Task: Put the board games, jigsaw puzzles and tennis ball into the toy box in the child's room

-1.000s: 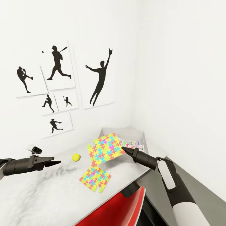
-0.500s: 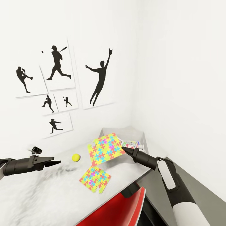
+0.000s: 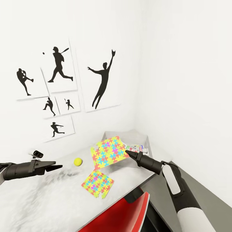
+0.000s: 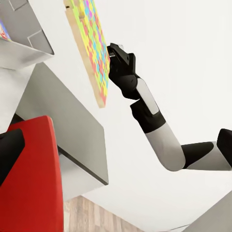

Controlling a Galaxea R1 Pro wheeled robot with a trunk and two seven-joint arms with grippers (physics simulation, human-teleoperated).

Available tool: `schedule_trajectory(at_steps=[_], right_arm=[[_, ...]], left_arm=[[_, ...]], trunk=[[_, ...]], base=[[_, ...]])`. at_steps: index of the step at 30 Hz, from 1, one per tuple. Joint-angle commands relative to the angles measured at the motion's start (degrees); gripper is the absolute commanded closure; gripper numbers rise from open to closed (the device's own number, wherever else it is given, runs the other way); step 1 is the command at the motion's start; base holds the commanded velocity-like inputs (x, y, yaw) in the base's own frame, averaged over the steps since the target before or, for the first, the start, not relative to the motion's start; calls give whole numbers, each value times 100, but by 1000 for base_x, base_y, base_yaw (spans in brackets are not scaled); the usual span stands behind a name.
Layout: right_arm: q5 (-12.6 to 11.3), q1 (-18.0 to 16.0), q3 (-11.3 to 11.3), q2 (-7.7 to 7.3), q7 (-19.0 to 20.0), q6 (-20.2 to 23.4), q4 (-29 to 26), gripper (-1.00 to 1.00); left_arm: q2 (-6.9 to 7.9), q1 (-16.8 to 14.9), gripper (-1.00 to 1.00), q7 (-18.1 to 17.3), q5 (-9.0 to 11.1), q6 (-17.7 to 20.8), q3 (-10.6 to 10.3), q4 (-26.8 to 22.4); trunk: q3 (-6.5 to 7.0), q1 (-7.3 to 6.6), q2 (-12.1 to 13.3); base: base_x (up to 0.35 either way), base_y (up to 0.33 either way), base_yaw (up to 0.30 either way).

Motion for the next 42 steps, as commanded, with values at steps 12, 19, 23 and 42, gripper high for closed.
schedule_trajectory(at_steps=[12,19,23,42], right_arm=[[24,-6,-18,56,21,18,0,100],[-33,110,-219,66,-38,-81,-64,100],[-39,122,-609,79,-78,-139,-103,100],[-319,-897,-739,179,-2247,-149,-113,100]], left_arm=[[-20,-9,-100,-3,20,64,-20,3],[-218,-9,-100,-11,13,67,-14,3],[-229,-9,-100,-12,16,68,-12,25],[-230,-9,-100,-29,23,60,-11,38]], trunk=[[-13,4,-14],[-13,4,-14],[-13,4,-14],[-13,4,-14]], base=[[0,0,0],[0,0,0],[0,0,0],[0,0,0]])
